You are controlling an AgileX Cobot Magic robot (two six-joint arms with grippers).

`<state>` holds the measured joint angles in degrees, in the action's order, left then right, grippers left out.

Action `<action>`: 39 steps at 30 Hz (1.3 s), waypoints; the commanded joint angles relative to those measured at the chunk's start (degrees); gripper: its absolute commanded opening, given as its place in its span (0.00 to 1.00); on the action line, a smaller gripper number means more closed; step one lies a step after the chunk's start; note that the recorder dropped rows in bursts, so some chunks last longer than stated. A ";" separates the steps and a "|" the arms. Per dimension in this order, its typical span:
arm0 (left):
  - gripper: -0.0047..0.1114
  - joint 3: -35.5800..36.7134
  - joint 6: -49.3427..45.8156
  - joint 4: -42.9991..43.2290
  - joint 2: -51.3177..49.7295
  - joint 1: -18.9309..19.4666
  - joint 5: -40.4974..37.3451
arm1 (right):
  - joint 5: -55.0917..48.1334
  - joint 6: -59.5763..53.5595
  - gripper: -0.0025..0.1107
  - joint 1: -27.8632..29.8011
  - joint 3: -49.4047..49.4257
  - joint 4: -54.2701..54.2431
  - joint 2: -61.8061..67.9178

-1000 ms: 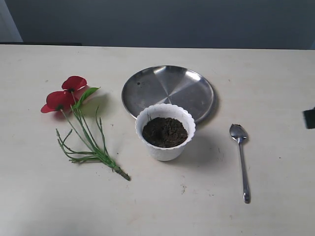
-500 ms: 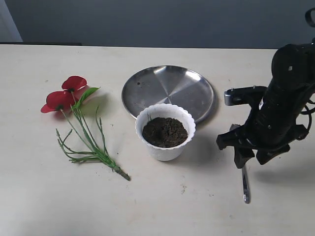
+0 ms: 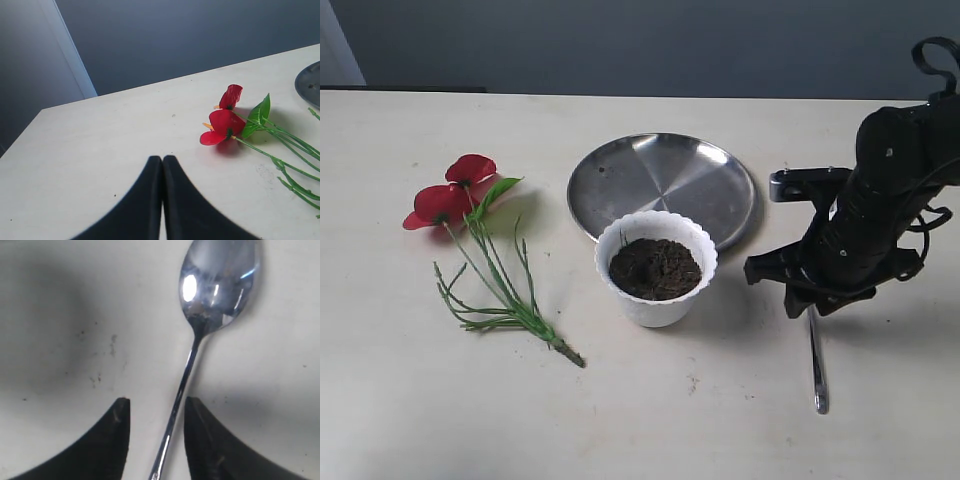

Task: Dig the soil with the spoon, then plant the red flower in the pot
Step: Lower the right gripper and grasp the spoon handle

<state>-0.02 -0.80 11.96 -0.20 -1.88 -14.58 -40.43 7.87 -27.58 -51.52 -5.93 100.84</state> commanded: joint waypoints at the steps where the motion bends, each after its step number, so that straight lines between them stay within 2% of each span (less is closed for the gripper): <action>1: 0.04 0.02 0.18 -0.29 0.20 0.03 0.63 | 1.39 4.46 0.33 -0.04 -0.25 4.76 0.05; 5: 0.04 0.02 0.18 -0.29 0.20 0.03 0.63 | 1.65 7.20 0.33 -0.04 -0.25 7.47 0.05; 25: 0.04 0.02 0.18 -0.29 0.20 0.03 0.63 | 3.13 7.29 0.32 -0.04 -0.25 6.68 7.37; 26: 0.04 0.02 0.18 -0.29 0.20 0.03 0.63 | 3.13 7.29 0.30 -0.04 -0.25 6.68 7.79; 28: 0.04 0.02 0.18 -0.29 0.20 0.03 0.63 | 2.89 7.29 0.15 -0.45 -0.25 6.45 8.63; 29: 0.04 0.02 0.18 -0.29 0.20 0.03 0.63 | 2.67 7.18 0.04 -0.86 -0.25 6.45 8.73; 30: 0.04 0.02 0.18 -0.29 0.20 0.03 0.63 | 2.67 7.18 0.02 -1.14 -0.25 6.45 8.73; 35: 0.04 0.02 0.18 -0.29 0.20 0.03 0.63 | -3.24 0.62 0.02 -2.86 -0.25 7.11 7.44; 39: 0.04 0.02 0.18 -0.29 0.20 0.03 0.63 | -8.79 0.50 0.02 -2.86 -0.25 11.76 0.04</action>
<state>-0.02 -0.80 11.96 -0.20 -1.88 -14.58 -46.39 8.94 -30.38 -51.96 3.32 104.93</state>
